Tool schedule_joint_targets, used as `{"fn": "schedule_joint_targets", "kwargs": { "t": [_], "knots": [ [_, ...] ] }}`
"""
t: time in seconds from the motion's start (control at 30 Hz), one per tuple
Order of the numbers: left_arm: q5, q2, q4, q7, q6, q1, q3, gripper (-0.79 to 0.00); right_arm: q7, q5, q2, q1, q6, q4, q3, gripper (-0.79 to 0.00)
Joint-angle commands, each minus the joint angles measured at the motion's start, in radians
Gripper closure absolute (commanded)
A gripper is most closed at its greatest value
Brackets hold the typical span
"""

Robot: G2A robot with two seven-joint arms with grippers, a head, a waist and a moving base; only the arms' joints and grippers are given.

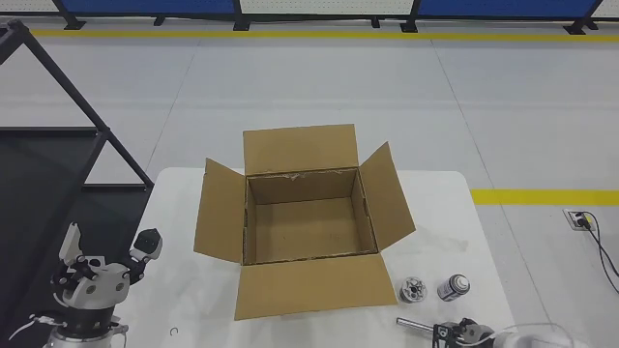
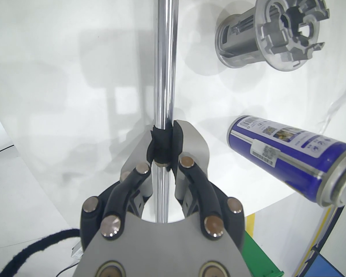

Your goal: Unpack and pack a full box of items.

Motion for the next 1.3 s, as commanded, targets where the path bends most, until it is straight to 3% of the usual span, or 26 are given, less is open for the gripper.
{"fn": "schedule_joint_targets", "kwargs": {
  "t": [0.0,0.13,0.4,0.43,0.63,0.7,0.83,0.93,1.1,1.27],
  "knots": [
    [0.0,0.0,0.0,0.0,0.0,0.0,0.0,-0.785,0.01,0.009,-0.002,0.01,0.001,0.007,-0.007,-0.099],
    [0.0,0.0,0.0,0.0,0.0,0.0,0.0,-0.785,0.018,0.018,-0.004,0.022,0.008,0.014,-0.017,-0.292],
    [0.0,0.0,0.0,0.0,0.0,0.0,0.0,-0.785,0.01,0.023,-0.004,0.021,0.009,0.009,-0.015,-0.44],
    [0.0,0.0,0.0,0.0,0.0,0.0,0.0,-0.785,0.003,0.023,-0.003,0.016,0.008,0.001,-0.008,-0.548],
    [0.0,0.0,0.0,0.0,0.0,0.0,0.0,-0.785,-0.061,0.034,0.008,-0.047,0.005,-0.081,0.073,-0.785],
    [0.0,0.0,0.0,0.0,0.0,0.0,0.0,-0.785,-0.09,0.048,0.011,-0.074,0.0,-0.111,0.107,-0.785],
    [0.0,0.0,0.0,0.0,0.0,0.0,0.0,-0.785,-0.236,0.147,0.023,-0.122,-0.117,-0.132,0.213,-0.785],
    [0.0,0.0,0.0,0.0,0.0,0.0,0.0,-0.785,-0.3,0.242,0.038,-0.164,-0.117,-0.127,0.256,-0.785],
    [0.0,0.0,0.0,0.0,0.0,0.0,0.0,-0.785,-0.318,0.426,0.089,-0.209,-0.117,-0.116,0.278,-0.785],
    [0.0,0.0,0.0,0.0,0.0,0.0,0.0,-0.785,-0.318,0.426,0.089,-0.209,-0.117,-0.116,0.278,-0.785]
  ]
}}
